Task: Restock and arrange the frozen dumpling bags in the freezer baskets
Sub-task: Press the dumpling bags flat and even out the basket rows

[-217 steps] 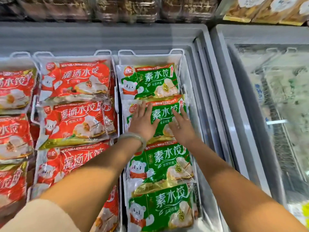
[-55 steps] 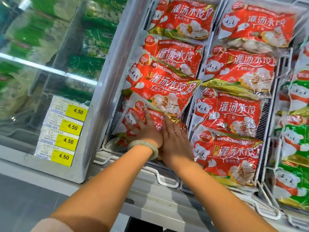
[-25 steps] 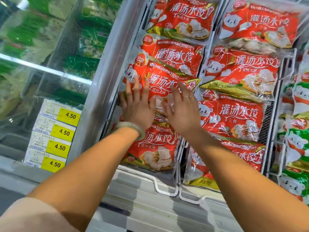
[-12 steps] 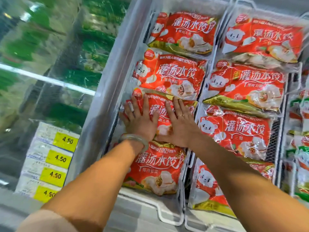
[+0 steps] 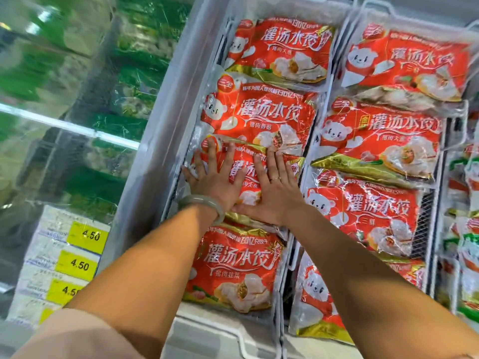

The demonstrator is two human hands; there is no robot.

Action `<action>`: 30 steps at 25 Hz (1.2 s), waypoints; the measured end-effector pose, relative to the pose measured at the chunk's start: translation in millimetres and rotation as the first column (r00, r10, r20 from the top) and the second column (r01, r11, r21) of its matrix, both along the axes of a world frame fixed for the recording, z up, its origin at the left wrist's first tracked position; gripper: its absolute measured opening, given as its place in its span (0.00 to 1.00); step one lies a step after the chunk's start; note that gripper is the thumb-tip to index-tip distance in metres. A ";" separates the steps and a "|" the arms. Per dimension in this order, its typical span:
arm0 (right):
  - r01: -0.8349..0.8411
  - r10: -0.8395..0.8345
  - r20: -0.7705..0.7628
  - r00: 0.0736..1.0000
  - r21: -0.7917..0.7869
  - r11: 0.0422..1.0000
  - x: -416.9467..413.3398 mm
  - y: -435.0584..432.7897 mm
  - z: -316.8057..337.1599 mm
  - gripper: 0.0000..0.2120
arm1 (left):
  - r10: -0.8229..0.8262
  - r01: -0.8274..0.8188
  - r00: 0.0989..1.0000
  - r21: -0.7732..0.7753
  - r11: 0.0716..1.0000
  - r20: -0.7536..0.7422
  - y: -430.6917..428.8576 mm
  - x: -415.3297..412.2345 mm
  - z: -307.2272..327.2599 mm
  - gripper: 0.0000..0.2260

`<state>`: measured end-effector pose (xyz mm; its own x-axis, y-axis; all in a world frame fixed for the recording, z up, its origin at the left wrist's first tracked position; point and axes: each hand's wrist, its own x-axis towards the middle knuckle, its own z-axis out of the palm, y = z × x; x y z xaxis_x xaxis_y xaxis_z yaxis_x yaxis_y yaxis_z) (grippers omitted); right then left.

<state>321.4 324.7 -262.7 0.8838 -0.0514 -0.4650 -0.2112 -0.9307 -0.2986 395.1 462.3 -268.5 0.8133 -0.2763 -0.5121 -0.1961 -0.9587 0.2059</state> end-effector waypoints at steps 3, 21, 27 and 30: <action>-0.010 0.011 -0.051 0.999 0.026 1.000 -14.6 2.4 -1.8 0.57 | -0.005 0.005 1.000 0.020 1.000 0.002 3.9 -15.9 -2.8 0.27; 0.453 -0.345 0.367 0.864 -0.264 0.852 -9.5 -257.4 50.3 0.32 | -0.252 0.338 0.901 -0.206 0.918 0.353 -242.3 30.7 49.4 0.27; 0.543 -0.504 0.227 0.833 -0.170 0.822 29.5 -341.8 26.4 0.28 | -0.312 0.404 0.891 -0.264 0.876 0.329 -349.5 63.5 37.1 0.26; 0.449 -0.444 0.077 0.893 -0.063 0.891 36.3 -351.6 1.1 0.29 | -0.351 0.438 0.872 -0.223 0.871 0.341 -362.0 67.7 20.9 0.26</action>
<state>357.7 -26.9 -261.6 0.7849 -0.4804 -0.3914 -0.5941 -0.7629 -0.2549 462.8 100.3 -247.6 0.7000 -0.7025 -0.1282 -0.6360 -0.6950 0.3353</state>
